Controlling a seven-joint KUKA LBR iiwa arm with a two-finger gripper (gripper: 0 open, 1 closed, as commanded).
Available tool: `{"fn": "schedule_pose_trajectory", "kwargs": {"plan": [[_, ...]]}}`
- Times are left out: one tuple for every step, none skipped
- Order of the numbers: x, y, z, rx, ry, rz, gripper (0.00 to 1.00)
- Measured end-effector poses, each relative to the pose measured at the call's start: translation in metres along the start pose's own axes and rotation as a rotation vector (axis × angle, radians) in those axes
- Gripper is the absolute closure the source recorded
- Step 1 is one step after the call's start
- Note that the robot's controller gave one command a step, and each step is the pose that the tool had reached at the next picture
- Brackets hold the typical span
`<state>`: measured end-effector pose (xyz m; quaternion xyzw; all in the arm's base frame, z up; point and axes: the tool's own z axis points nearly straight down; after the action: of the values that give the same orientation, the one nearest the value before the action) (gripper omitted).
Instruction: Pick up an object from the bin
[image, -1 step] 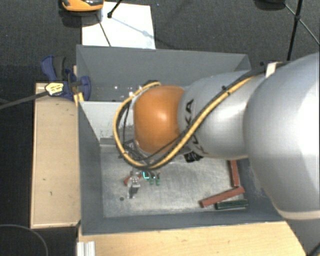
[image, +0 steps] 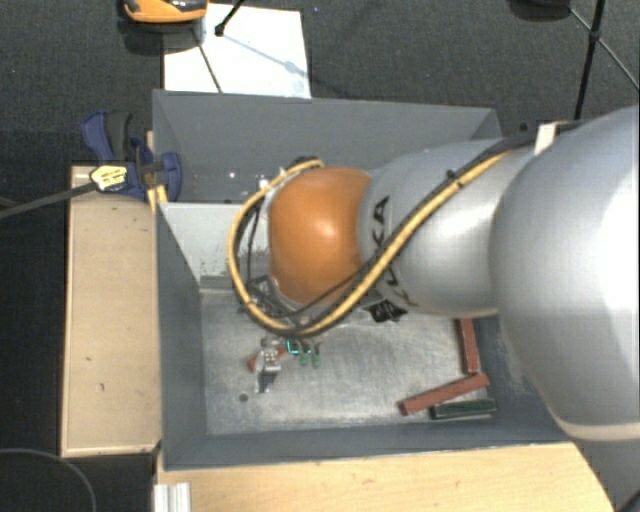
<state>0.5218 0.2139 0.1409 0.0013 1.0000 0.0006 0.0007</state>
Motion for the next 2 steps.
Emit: {"fn": "schedule_pose_trajectory", "kwargs": {"plan": [[-0.0317, -0.0485, 0.0672, -0.003, -0.009, 0.022, 1.00], [-0.0317, -0.0485, 0.0672, -0.003, -0.009, 0.024, 1.00]]}}
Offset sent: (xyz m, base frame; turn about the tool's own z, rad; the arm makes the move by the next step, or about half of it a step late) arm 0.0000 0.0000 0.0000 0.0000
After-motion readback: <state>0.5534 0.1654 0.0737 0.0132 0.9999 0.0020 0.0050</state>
